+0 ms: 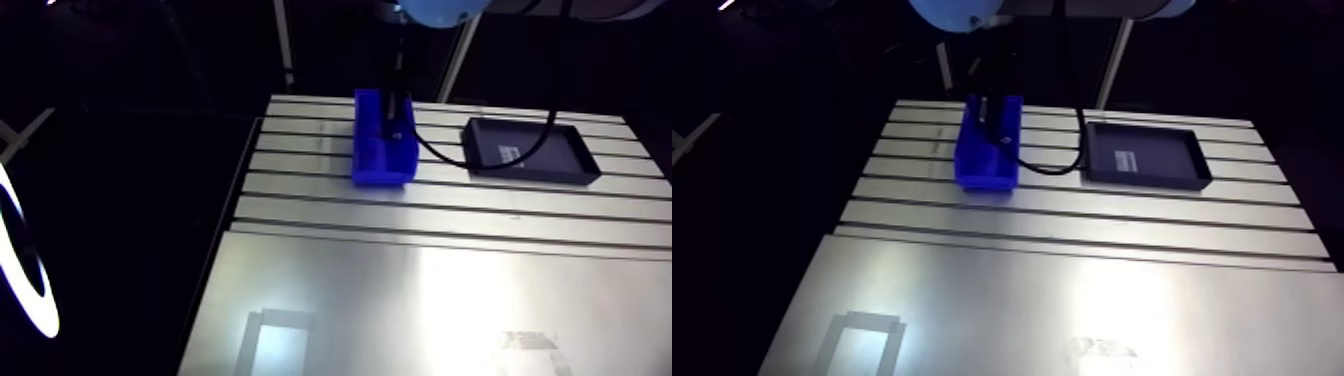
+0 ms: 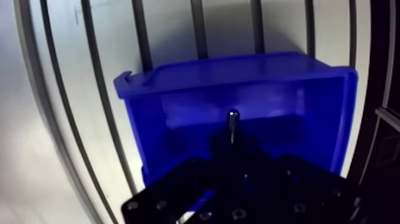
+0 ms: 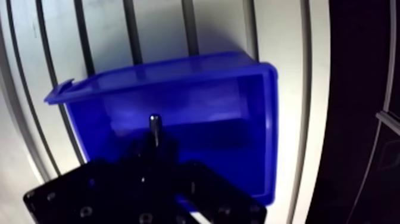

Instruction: Pick up the M10 bolt from the tray and put it into the blue bin.

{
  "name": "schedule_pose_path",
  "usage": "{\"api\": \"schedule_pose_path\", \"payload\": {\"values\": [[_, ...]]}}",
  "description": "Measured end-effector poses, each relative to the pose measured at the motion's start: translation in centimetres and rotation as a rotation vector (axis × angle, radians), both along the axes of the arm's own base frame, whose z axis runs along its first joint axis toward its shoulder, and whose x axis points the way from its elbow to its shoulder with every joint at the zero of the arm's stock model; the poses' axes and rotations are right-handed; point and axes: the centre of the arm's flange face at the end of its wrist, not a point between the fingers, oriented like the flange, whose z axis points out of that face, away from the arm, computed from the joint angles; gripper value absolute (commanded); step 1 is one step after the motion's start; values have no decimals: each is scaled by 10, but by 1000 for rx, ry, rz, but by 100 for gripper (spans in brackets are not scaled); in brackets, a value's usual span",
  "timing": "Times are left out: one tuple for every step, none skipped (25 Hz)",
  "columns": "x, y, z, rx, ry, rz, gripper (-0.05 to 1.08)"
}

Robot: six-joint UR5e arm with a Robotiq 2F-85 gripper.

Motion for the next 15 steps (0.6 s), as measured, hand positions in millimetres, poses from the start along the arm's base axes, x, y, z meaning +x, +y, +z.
{"api": "schedule_pose_path", "payload": {"values": [[0, 0, -1, 1, 0, 1, 102], [0, -1, -3, 4, -1, 2, 102], [0, -1, -5, 7, -1, 3, 102], [0, -2, -6, 8, -2, 4, 102], [0, -2, -8, 10, -2, 5, 102], [0, -2, -9, 11, -1, 5, 102], [0, -3, -10, 13, 0, 6, 102], [0, -4, -11, 14, 2, 8, 101], [0, -5, -12, 15, 3, 9, 101], [0, -6, -12, 16, 4, 10, 101], [0, -6, -13, 17, 5, 11, 101], [0, -7, -13, 18, 6, 12, 101], [0, -7, -14, 19, 5, 13, 100], [0, -8, -15, 19, 5, 13, 100], [0, -8, -16, 20, 4, 14, 100]]}}
